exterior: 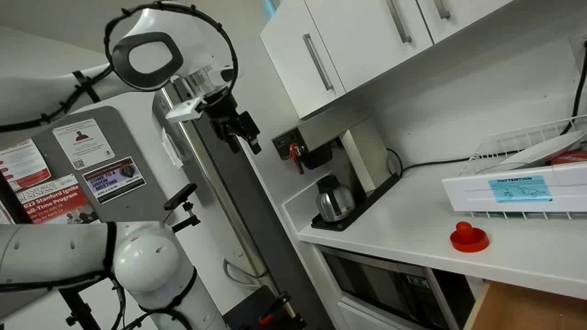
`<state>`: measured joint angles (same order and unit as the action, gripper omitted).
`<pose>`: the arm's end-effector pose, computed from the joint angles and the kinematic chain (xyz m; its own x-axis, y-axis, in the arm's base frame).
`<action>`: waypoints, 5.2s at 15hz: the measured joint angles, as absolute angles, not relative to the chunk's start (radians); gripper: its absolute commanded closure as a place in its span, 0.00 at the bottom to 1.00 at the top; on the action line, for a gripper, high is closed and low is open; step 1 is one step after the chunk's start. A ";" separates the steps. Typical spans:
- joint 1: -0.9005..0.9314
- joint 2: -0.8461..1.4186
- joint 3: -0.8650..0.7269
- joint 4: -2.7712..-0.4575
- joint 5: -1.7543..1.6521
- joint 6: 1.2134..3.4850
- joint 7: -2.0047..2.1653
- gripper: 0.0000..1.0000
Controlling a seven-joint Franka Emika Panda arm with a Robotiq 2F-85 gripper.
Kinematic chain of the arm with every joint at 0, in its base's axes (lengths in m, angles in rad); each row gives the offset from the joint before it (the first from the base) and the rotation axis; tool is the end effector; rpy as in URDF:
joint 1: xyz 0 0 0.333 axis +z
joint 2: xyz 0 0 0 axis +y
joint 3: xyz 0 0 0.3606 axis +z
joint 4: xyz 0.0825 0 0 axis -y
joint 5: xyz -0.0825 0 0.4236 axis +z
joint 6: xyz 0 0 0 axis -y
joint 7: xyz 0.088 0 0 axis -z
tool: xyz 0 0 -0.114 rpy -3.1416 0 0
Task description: Close the open drawer.
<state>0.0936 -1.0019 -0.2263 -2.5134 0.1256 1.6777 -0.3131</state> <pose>0.2662 -0.0464 0.6016 0.9454 0.2247 0.2361 0.2825 -0.9261 -0.2498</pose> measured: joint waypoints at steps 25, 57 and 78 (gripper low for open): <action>-0.387 -0.719 -0.647 -2.770 -0.061 2.272 -0.304 0.00; -0.175 0.237 -0.987 -2.548 0.892 2.506 -0.720 1.00; -0.887 0.563 -0.233 -2.221 1.221 2.497 -0.775 1.00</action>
<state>-0.8867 0.5632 -0.2327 -2.2206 1.2210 2.4970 -0.7749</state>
